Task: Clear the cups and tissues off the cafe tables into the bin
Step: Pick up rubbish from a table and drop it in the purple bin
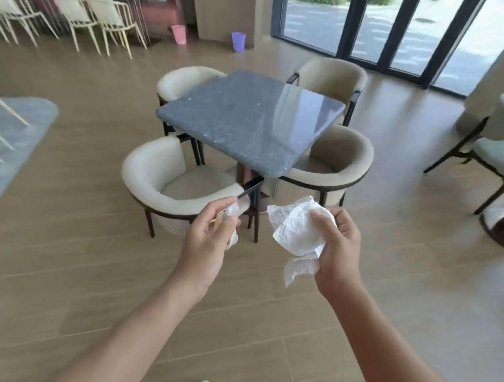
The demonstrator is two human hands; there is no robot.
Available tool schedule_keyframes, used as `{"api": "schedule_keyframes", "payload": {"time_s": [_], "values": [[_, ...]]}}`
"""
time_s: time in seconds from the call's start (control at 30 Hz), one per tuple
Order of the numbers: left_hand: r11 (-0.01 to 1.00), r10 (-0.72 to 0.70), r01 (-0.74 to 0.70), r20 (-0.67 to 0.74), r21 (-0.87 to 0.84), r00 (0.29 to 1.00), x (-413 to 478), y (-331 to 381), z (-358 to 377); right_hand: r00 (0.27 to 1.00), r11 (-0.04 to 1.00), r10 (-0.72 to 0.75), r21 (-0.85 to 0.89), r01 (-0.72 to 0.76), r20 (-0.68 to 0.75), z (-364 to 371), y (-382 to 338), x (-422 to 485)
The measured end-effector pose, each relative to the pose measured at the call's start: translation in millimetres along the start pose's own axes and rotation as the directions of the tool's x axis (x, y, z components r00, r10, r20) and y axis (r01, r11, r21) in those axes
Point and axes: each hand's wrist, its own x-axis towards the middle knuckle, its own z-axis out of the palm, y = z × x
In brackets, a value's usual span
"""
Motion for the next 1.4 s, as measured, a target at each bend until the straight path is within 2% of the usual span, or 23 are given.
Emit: {"api": "schedule_keyframes", "payload": {"time_s": [0.27, 0.37, 0.63, 0.87, 1.0, 1.33, 1.4], "values": [[1.000, -0.006, 0.002, -0.225, -0.020, 0.974, 42, 4, -147, 0.967, 0.998, 0.046, -0.044, -0.036, 0.251, 169, 42, 20], [0.999, -0.044, 0.039, -0.318, -0.023, 0.947, 58, -1, -179, 0.952, 0.996, 0.081, -0.055, -0.068, 0.294, 206, 55, 35], [0.995, -0.098, 0.088, -0.463, -0.043, 0.881, 126, -15, -246, 0.898, 0.991, 0.128, -0.087, -0.101, 0.422, 315, 100, 106], [0.994, -0.096, 0.103, -0.589, -0.022, 0.802, 219, -10, -309, 0.805, 0.980, 0.200, -0.101, -0.174, 0.558, 439, 126, 191], [0.996, -0.081, 0.092, -0.666, -0.018, 0.742, 257, -5, -346, 0.728, 0.975, 0.224, -0.141, -0.174, 0.648, 505, 130, 226], [0.992, -0.121, 0.097, -0.826, -0.080, 0.551, 296, -16, -459, 0.569, 0.942, 0.335, -0.259, -0.212, 0.751, 654, 174, 239], [0.992, -0.122, 0.099, -0.834, -0.082, 0.537, 305, -21, -489, 0.553, 0.938, 0.345, -0.280, -0.202, 0.758, 687, 187, 237]]}}
